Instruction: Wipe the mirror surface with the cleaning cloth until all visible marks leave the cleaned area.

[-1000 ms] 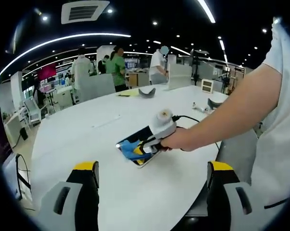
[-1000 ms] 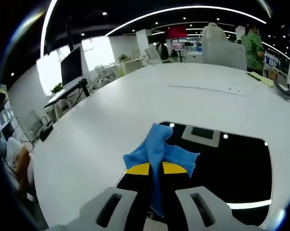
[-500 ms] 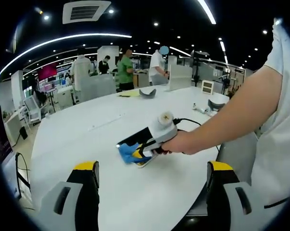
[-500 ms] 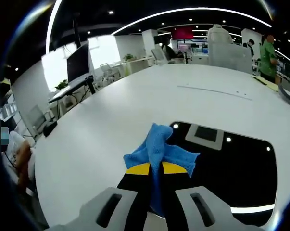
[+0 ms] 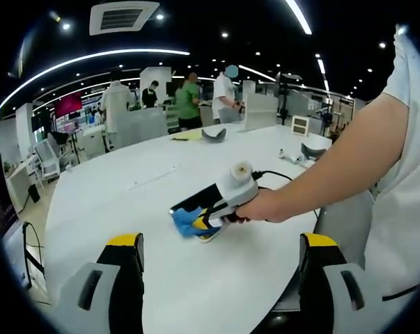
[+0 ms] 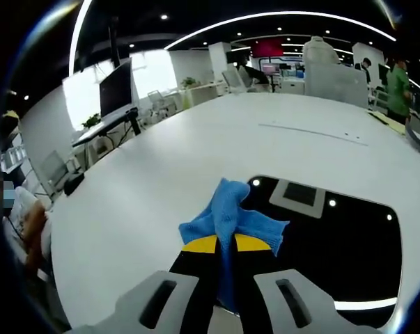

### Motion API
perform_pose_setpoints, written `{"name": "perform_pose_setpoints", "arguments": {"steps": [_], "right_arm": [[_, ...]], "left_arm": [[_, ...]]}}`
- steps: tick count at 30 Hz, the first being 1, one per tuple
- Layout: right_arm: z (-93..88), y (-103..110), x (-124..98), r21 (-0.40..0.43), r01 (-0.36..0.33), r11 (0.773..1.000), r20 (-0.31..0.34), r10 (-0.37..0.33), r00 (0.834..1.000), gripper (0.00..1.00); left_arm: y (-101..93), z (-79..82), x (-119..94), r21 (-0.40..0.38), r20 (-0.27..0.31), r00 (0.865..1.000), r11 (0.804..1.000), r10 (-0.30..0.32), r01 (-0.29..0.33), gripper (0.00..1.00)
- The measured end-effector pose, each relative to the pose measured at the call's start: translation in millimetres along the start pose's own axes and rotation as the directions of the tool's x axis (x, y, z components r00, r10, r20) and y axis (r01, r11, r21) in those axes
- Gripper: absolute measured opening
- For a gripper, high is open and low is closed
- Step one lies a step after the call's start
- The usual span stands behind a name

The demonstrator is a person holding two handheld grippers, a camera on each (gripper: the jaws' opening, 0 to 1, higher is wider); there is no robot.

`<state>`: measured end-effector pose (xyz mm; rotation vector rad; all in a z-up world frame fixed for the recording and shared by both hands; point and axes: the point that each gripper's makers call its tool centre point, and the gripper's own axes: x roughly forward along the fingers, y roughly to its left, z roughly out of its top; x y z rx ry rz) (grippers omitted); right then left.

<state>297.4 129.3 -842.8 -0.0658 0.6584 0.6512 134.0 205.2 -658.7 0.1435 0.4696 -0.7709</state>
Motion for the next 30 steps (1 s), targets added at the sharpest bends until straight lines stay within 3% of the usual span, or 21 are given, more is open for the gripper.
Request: {"name": "perform_pose_setpoints", "arguments": {"steps": [20,28,30], "right_arm": [[-4.4,9.5,-2.2,-0.049,-0.032,0.998,-0.008,0.032,0.999,0.02],[-10.2,14.8,-9.2,-0.045,-0.087,0.995,-0.011,0.087,0.996,0.02],[-12.6,17.6,-11.9,-0.101,-0.104,0.989,-0.027,0.101,0.994,0.02]], "left_arm": [[-1.1,-4.7,3.2,-0.024,0.005,1.000,1.000,0.004,-0.004,0.93],[-4.2,-7.3,1.2,-0.053,0.007,1.000,0.998,0.015,-0.015,0.93],[-5.8,-6.2,1.7,-0.051,0.006,1.000,0.999,0.019,-0.019,0.93]]}}
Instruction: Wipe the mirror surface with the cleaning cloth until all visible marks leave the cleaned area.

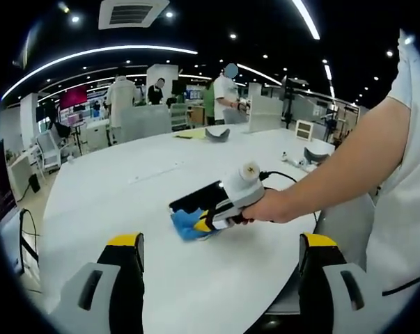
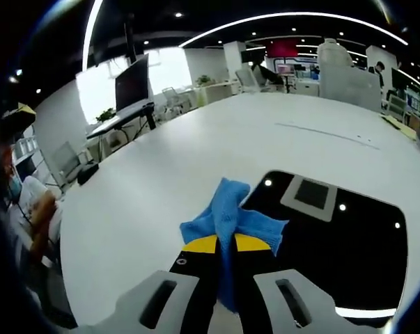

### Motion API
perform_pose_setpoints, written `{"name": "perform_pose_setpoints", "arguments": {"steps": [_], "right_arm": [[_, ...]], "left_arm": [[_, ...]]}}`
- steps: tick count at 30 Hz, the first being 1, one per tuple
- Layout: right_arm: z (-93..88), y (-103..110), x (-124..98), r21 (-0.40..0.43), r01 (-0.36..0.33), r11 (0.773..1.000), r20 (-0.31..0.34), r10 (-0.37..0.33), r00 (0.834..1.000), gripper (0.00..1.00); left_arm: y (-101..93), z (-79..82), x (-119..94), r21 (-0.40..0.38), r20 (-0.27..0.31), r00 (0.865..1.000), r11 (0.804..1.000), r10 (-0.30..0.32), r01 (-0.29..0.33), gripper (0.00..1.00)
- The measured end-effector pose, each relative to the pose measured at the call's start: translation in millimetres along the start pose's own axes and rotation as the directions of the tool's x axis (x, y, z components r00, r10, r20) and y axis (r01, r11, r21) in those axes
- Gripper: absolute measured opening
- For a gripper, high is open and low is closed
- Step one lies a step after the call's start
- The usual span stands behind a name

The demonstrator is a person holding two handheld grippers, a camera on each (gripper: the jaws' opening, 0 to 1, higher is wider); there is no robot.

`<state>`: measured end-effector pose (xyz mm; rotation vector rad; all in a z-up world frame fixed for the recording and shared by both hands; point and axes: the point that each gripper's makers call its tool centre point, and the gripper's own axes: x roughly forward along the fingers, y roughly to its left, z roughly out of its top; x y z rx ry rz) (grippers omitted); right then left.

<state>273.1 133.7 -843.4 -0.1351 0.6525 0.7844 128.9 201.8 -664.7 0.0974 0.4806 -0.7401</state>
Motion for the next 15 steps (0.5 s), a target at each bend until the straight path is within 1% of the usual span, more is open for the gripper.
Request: {"name": "perform_pose_setpoints", "arguments": {"steps": [1,5,7,15], "right_arm": [[-1.0,0.9,-1.0,-0.013,-0.006,1.000,-0.003,0.006,1.000,0.02],[-5.2,1.1,-6.6,-0.021,-0.021,1.000,-0.005,0.021,1.000,0.02],[-6.8,1.6,-9.2,-0.042,-0.029,0.999,-0.009,0.029,1.000,0.02],[-12.4,-5.0,-17.8,-0.053,-0.043,0.998,-0.028,0.041,0.999,0.02]], "left_arm": [[-1.0,0.7,0.6,0.002,0.001,1.000,1.000,0.002,-0.002,0.93],[-5.3,4.3,2.4,0.008,0.005,1.000,1.000,0.010,-0.010,0.93],[-8.5,6.0,3.5,0.008,0.010,1.000,1.000,0.015,-0.015,0.93],[-20.0,9.2,4.3,-0.002,0.015,0.999,0.999,0.043,-0.043,0.93]]}}
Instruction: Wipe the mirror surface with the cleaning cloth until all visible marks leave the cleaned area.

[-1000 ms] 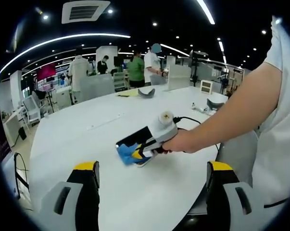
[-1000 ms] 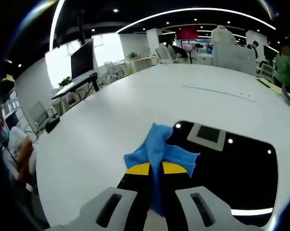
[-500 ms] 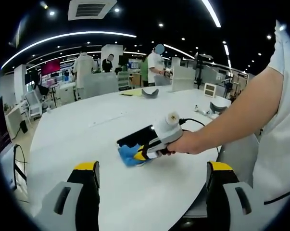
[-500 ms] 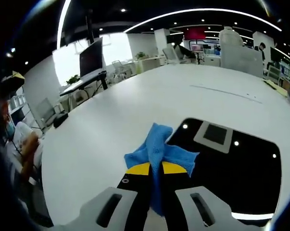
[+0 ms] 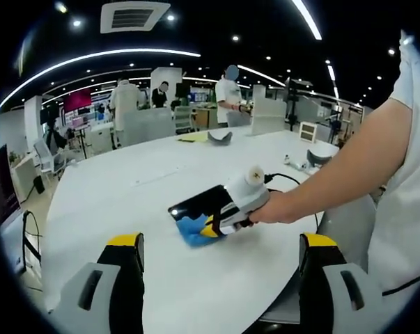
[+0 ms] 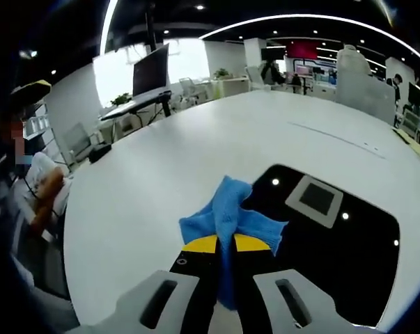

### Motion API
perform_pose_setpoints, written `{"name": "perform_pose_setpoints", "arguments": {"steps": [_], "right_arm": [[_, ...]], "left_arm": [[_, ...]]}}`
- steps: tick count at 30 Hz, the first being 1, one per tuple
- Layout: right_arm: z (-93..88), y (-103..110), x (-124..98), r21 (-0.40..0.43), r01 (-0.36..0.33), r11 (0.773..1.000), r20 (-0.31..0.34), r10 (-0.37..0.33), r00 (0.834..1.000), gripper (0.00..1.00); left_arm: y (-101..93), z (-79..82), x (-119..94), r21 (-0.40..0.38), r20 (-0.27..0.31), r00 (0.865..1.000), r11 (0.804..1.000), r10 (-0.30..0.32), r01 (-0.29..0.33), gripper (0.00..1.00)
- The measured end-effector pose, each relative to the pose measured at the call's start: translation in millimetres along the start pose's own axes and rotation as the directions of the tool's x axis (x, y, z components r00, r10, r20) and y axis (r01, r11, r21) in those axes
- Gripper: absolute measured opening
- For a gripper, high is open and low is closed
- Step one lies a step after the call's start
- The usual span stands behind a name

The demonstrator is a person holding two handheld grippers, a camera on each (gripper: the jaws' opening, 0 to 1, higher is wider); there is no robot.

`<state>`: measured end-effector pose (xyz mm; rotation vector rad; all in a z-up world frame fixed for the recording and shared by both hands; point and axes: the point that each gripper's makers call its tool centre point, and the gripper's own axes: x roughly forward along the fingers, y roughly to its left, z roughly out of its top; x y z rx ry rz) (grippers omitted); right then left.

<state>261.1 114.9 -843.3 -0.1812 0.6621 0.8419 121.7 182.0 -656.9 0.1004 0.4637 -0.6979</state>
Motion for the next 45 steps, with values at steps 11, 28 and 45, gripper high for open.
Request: {"name": "perform_pose_setpoints", "arguments": {"steps": [11,28,45], "right_arm": [[-14.1,-20.1,-20.8,-0.009,0.004,1.000,-0.012,-0.004,1.000,0.02],[-32.0,-49.5,-48.6,-0.037,-0.010,0.999,-0.016,0.010,1.000,0.02],[-52.3,-85.1,-79.4,-0.033,0.004,0.999,-0.011,-0.004,1.000,0.02]], "left_arm": [[-20.5,2.5,6.2,-0.006,-0.010,1.000,1.000,0.027,-0.027,0.93],[-48.2,15.1,14.1,-0.011,-0.038,0.995,0.996,0.089,-0.090,0.93],[-77.1,32.3,34.8,-0.016,-0.024,0.994,0.995,0.102,-0.103,0.93]]}}
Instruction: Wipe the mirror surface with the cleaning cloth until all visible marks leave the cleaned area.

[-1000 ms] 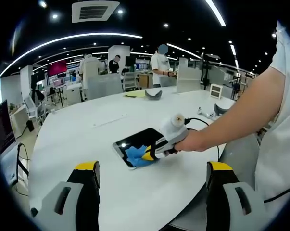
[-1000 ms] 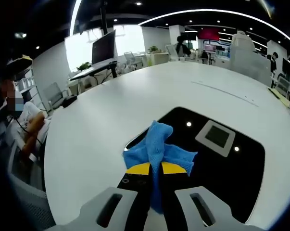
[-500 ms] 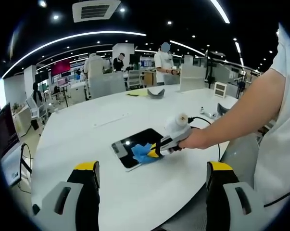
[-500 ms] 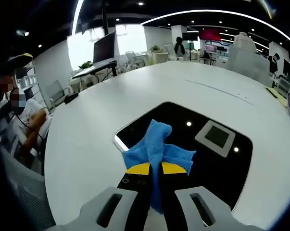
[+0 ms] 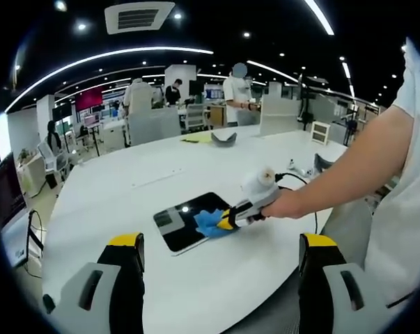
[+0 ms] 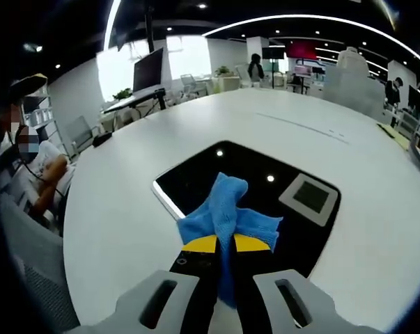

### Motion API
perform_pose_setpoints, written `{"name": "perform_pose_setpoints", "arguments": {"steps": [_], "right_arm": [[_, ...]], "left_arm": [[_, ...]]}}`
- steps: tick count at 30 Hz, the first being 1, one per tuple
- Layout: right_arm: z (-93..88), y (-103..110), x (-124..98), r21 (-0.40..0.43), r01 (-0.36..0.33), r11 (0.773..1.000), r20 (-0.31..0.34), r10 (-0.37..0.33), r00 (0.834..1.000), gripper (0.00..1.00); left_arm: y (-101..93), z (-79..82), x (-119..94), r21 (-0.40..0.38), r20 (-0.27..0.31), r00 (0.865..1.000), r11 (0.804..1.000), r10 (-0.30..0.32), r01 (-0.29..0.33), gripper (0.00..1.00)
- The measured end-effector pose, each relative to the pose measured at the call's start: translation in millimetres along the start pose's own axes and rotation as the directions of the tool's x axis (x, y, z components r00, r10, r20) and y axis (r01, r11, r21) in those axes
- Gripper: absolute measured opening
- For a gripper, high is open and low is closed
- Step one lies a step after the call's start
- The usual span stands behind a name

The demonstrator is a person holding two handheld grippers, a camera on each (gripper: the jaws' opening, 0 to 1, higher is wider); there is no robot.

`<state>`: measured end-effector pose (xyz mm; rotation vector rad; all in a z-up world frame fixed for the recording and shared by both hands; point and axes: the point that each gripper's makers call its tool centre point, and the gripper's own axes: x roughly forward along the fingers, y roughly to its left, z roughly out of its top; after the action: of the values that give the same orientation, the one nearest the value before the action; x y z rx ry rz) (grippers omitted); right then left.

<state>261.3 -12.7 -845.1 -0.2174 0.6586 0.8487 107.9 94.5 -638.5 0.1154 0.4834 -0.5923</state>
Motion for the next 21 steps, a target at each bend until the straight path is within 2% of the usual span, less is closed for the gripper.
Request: {"name": "perform_pose_setpoints", "arguments": {"steps": [5,21], "right_arm": [[-5.9,-11.7,-9.2,0.011,0.012,1.000,0.002,-0.012,1.000,0.02],[-19.6,-34.0,-30.2,0.026,0.036,0.999,0.006,-0.036,0.999,0.02]], "left_arm": [[-7.1,7.9,4.0,0.009,0.006,1.000,1.000,0.000,0.000,0.93],[-33.8,13.5,21.5,0.048,-0.009,1.000,0.999,-0.022,0.022,0.93]]}}
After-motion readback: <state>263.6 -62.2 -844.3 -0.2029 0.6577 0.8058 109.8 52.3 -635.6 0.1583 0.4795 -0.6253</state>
